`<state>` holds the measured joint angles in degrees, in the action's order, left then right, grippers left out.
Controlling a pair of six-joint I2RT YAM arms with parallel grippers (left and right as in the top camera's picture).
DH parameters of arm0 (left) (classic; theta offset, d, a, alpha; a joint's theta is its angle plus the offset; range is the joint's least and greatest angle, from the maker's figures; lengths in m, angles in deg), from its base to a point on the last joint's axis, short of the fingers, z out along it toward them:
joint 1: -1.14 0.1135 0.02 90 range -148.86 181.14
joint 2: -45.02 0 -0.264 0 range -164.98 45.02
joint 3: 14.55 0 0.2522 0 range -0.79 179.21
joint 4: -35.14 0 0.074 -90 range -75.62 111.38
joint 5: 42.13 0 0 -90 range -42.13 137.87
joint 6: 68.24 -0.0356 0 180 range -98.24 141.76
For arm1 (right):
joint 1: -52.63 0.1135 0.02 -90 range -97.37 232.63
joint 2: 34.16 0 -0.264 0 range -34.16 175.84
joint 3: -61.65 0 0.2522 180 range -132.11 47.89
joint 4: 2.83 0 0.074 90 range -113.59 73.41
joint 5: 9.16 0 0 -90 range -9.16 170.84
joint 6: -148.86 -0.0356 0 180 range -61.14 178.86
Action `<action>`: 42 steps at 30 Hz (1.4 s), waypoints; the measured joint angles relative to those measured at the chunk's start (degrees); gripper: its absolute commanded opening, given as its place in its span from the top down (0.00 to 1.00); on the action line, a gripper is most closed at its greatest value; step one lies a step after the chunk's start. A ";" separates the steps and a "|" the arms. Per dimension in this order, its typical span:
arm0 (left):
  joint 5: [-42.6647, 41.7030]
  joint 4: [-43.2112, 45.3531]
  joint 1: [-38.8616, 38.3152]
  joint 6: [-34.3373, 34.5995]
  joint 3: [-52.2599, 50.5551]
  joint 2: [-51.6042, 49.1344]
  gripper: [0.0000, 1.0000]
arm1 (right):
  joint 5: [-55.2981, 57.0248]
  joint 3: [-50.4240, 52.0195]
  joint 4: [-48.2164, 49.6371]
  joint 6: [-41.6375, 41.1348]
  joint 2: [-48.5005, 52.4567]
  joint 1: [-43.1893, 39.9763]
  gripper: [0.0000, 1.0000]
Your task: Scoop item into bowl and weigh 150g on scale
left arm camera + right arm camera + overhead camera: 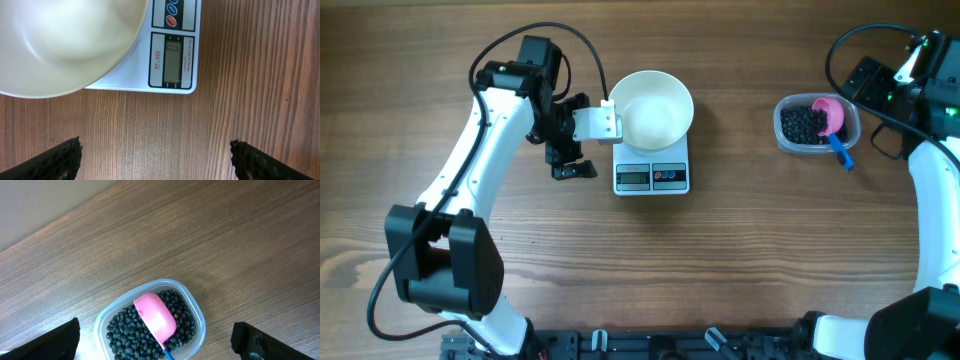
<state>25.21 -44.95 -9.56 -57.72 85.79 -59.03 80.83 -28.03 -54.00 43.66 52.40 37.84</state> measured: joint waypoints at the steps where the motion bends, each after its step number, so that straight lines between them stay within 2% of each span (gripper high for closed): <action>1: 0.02 0.00 0.00 0.00 0.00 0.00 0.00 | 0.00 0.00 0.00 0.00 0.00 0.00 0.00; 18: 0.00 0.00 0.00 0.00 0.00 0.00 0.00 | 0.00 0.00 1.99 -0.26 0.00 0.00 0.00; 22: 0.02 0.00 0.00 0.00 0.00 0.00 0.00 | 0.00 0.00 2.54 -0.98 -0.11 0.00 0.27; 24: 0.02 0.00 0.00 0.00 0.00 0.00 0.00 | 0.00 0.00 2.40 -0.50 -0.76 0.00 0.47; 25: 0.02 0.00 0.00 0.00 0.00 0.00 0.00 | -0.02 -0.13 1.73 -0.31 -1.84 0.00 0.52; 26: 0.00 0.02 0.00 0.00 0.00 0.00 0.00 | -0.02 -0.98 0.28 -0.33 -2.89 0.00 0.48; 28: 0.00 0.00 0.00 0.00 0.00 0.00 0.00 | 0.02 -4.94 -3.30 -0.11 -4.37 -0.02 0.25; 29: 0.00 0.00 0.00 0.00 0.00 0.00 0.00 | 0.02 -7.45 -5.55 -0.17 -4.94 -0.07 0.19; 35: 0.00 0.00 0.00 0.00 -0.02 0.00 0.01 | -0.74 -10.73 -19.23 -1.05 -5.11 -4.76 0.15; 42: 0.00 0.02 0.00 0.00 -0.02 0.00 0.00 | -8.83 -1.88 -19.54 -1.64 1.16 -11.21 0.12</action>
<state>25.21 -44.93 -9.56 -57.72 85.77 -59.03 72.00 -29.91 -73.54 42.02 53.56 26.63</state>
